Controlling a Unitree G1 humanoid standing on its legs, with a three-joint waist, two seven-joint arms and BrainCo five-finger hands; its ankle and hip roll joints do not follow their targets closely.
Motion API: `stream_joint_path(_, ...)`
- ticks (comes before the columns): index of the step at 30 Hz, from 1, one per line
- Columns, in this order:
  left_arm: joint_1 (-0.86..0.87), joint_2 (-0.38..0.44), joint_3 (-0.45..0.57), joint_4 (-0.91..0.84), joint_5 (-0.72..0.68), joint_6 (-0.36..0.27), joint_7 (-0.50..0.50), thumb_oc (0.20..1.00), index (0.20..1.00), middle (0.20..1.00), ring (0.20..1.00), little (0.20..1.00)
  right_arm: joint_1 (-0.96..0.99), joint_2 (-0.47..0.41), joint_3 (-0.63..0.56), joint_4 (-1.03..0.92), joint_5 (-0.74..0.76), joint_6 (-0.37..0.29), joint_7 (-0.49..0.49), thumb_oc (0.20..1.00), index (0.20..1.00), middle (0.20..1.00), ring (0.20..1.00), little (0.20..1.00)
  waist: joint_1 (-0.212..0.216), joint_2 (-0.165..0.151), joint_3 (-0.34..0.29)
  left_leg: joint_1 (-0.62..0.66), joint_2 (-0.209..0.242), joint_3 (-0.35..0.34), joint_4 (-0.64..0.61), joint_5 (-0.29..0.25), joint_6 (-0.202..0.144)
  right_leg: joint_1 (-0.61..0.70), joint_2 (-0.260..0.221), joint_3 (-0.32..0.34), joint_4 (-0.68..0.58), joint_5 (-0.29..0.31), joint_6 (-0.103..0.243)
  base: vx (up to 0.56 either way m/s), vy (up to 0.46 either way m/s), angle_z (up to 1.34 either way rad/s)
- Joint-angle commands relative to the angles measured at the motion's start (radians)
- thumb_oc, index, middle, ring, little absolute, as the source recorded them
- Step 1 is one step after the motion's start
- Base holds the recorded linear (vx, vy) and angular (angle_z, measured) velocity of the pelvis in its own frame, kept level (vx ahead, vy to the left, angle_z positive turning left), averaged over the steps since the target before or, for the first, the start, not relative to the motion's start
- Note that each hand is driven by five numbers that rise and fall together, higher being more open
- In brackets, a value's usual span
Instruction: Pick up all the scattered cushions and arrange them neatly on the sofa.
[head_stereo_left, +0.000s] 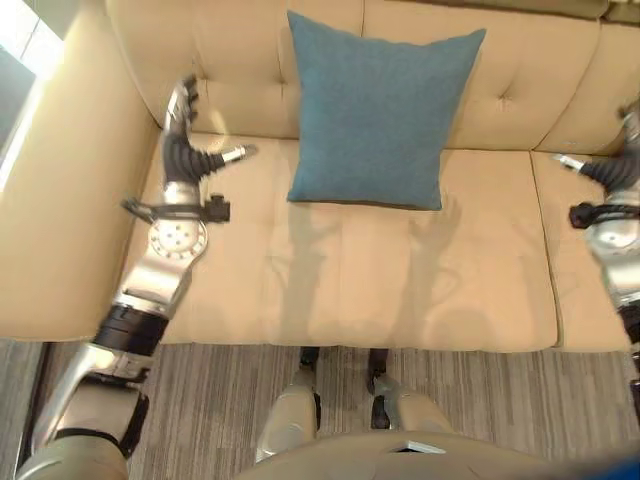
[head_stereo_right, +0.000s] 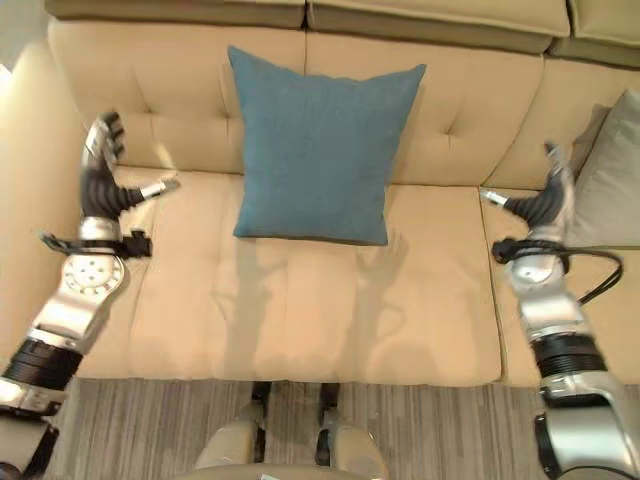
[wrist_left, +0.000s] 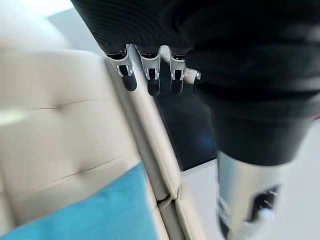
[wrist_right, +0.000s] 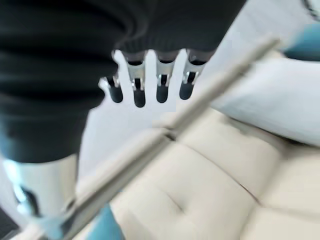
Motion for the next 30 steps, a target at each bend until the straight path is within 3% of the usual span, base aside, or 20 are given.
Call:
stream_joint_path(1, -0.090, 0.031, -0.005, 0.183, 0.076, -0.004, -0.091, 1.000, 1.000, 1.000, 1.000, 1.000, -0.064, -0.030, 0.042, 0.141, -0.070, -0.034, 0.074, 1.000, 1.000, 1.000, 1.000, 1.000, 0.009, -0.025, -0.048, 0.074, 0.012, 0.047, 0.005, -0.098, -0.011, 0.025, -0.039, 0.026, 0.003, -0.028, 0.083, 0.09, 0.008, -0.06)
stream_joint_path(5, 0.092, -0.028, 0.038, 0.243, 0.119, 0.036, -0.157, 1.000, 1.000, 1.000, 1.000, 1.000, 0.070, 0.058, 0.013, 0.170, -0.084, -0.034, 0.128, 1.000, 1.000, 1.000, 1.000, 1.000, 0.005, -0.018, -0.053, 0.132, 0.014, 0.055, 0.005, -0.110, 0.000, 0.083, -0.036, 0.029, 0.003, -0.037, 0.081, 0.01, 0.005, -0.17)
stream_joint_path(8, 0.192, -0.097, 0.029, 0.428, 0.163, 0.086, -0.204, 1.000, 1.000, 1.000, 1.000, 1.000, 0.134, 0.126, 0.023, 0.289, -0.078, -0.032, 0.162, 1.000, 1.000, 1.000, 1.000, 1.000, 0.001, -0.012, -0.058, 0.180, 0.015, 0.066, 0.005, -0.116, 0.009, 0.131, -0.031, 0.033, 0.003, -0.043, 0.079, -0.03, 0.007, -0.13)
stream_joint_path(10, 0.215, -0.119, 0.017, 0.511, 0.207, 0.100, -0.221, 1.000, 1.000, 1.000, 1.000, 1.000, 0.149, 0.148, 0.041, 0.353, -0.091, -0.028, 0.177, 1.000, 1.000, 1.000, 1.000, 1.000, 0.000, -0.010, -0.059, 0.197, 0.016, 0.072, 0.005, -0.119, 0.012, 0.152, -0.030, 0.035, 0.003, -0.047, 0.078, -0.07, -0.006, -0.15)
stream_joint_path(11, 0.226, -0.170, 0.008, 0.685, 0.216, 0.125, -0.229, 1.000, 1.000, 1.000, 1.000, 1.000, 0.174, 0.185, 0.056, 0.454, -0.086, -0.019, 0.191, 1.000, 1.000, 1.000, 1.000, 1.000, -0.003, -0.009, -0.063, 0.218, 0.018, 0.075, 0.005, -0.119, 0.014, 0.179, -0.025, 0.036, 0.003, -0.053, 0.073, -0.08, -0.015, 0.00)
stream_joint_path(12, 0.224, -0.171, 0.008, 0.688, 0.216, 0.123, -0.228, 1.000, 1.000, 1.000, 1.000, 1.000, 0.173, 0.185, 0.056, 0.455, -0.086, -0.020, 0.191, 1.000, 1.000, 1.000, 1.000, 1.000, -0.003, -0.009, -0.062, 0.219, 0.018, 0.075, 0.005, -0.120, 0.014, 0.180, -0.025, 0.036, 0.003, -0.054, 0.073, -0.08, -0.019, 0.06)
stream_joint_path(16, 0.200, -0.243, 0.000, 1.034, 0.234, 0.147, -0.220, 1.000, 1.000, 1.000, 1.000, 1.000, 0.187, 0.258, 0.088, 0.672, -0.034, -0.016, 0.215, 1.000, 1.000, 1.000, 1.000, 1.000, -0.009, -0.012, -0.082, 0.253, 0.031, 0.080, 0.005, -0.124, 0.010, 0.217, -0.012, 0.042, 0.003, -0.073, 0.064, -0.11, -0.057, -0.01)
stream_joint_path(23, 0.183, -0.265, -0.024, 1.163, 0.265, 0.163, -0.239, 1.000, 1.000, 1.000, 1.000, 1.000, 0.208, 0.314, 0.139, 0.858, -0.024, -0.011, 0.250, 1.000, 1.000, 1.000, 1.000, 1.000, -0.018, -0.007, -0.072, 0.281, 0.054, 0.076, 0.005, -0.102, 0.003, 0.253, 0.006, 0.049, 0.003, -0.091, 0.045, -0.10, -0.053, -0.02)
stream_joint_path(27, 0.116, -0.266, -0.038, 1.177, 0.263, 0.161, -0.256, 1.000, 1.000, 1.000, 1.000, 1.000, 0.179, 0.296, 0.177, 0.956, -0.087, 0.014, 0.266, 1.000, 1.000, 1.000, 1.000, 1.000, -0.019, -0.018, -0.049, 0.304, 0.001, 0.047, 0.183, -0.238, 0.023, 0.247, -0.026, 0.071, 0.026, -0.072, 0.040, -0.19, 0.054, -0.12)
stream_joint_path(29, 0.084, -0.275, -0.043, 1.183, 0.252, 0.158, -0.260, 1.000, 1.000, 1.000, 1.000, 1.000, 0.164, 0.292, 0.169, 0.988, -0.090, 0.029, 0.280, 1.000, 1.000, 1.000, 1.000, 1.000, -0.046, 0.004, -0.062, 0.344, -0.015, 0.014, 0.193, -0.262, 0.024, 0.194, -0.027, 0.075, 0.042, -0.045, 0.046, -0.28, 0.226, -0.32)
stream_joint_path(30, 0.070, -0.274, -0.058, 1.183, 0.265, 0.165, -0.259, 1.000, 1.000, 1.000, 1.000, 1.000, 0.157, 0.293, 0.168, 0.997, -0.093, 0.035, 0.281, 1.000, 1.000, 1.000, 1.000, 1.000, -0.061, 0.010, -0.066, 0.349, -0.015, 0.037, 0.159, -0.271, 0.031, 0.168, -0.035, 0.076, 0.046, -0.027, 0.053, -0.21, 0.217, -0.05)
